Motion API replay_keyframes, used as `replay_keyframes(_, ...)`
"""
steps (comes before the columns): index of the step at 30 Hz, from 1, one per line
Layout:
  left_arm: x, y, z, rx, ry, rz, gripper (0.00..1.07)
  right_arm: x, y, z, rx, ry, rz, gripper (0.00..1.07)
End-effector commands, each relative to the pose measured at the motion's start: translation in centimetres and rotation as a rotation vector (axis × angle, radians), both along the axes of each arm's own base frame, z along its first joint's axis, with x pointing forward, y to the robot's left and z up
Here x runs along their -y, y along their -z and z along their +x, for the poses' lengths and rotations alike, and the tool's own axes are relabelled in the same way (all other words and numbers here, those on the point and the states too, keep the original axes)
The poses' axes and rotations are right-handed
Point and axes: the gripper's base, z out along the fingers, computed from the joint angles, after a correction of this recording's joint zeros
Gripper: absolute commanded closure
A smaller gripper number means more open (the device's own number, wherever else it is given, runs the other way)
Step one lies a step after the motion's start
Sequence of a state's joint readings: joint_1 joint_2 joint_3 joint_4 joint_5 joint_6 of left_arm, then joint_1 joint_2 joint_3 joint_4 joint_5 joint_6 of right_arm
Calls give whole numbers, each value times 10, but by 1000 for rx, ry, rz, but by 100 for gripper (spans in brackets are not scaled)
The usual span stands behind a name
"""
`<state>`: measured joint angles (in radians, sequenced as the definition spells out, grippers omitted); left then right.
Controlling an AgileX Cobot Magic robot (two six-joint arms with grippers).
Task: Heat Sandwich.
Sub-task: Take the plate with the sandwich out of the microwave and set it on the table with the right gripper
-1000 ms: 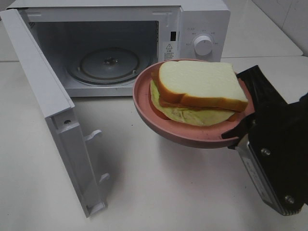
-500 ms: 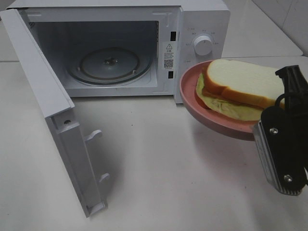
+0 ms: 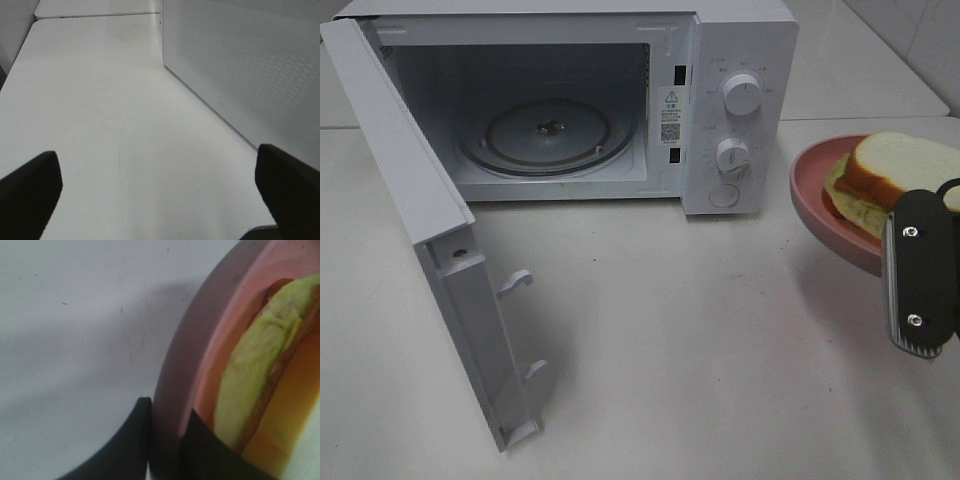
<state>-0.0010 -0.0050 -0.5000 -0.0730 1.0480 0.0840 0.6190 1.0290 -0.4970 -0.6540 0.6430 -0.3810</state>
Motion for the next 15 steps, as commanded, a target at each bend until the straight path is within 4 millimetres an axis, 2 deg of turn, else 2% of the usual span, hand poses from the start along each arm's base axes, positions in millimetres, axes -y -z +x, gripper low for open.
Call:
replay_keyframes(1, 0, 0, -2, 27, -4, -4, 9, 6, -5, 2, 49, 68, -21, 107)
replay_keyframes(9, 0, 0, -2, 27, -4, -4, 9, 13, 6, 11, 48, 292, -91, 107)
replay_keyframes(11, 0, 0, -2, 27, -4, -4, 9, 13, 13, 15, 61, 398, -78, 107)
replay_keyframes(14, 0, 0, -2, 27, -4, -4, 9, 12, 18, 19, 62, 467, -73, 107)
replay_keyframes(15, 0, 0, -2, 27, -4, -4, 9, 11, 23, 22, 63, 550, -71, 107)
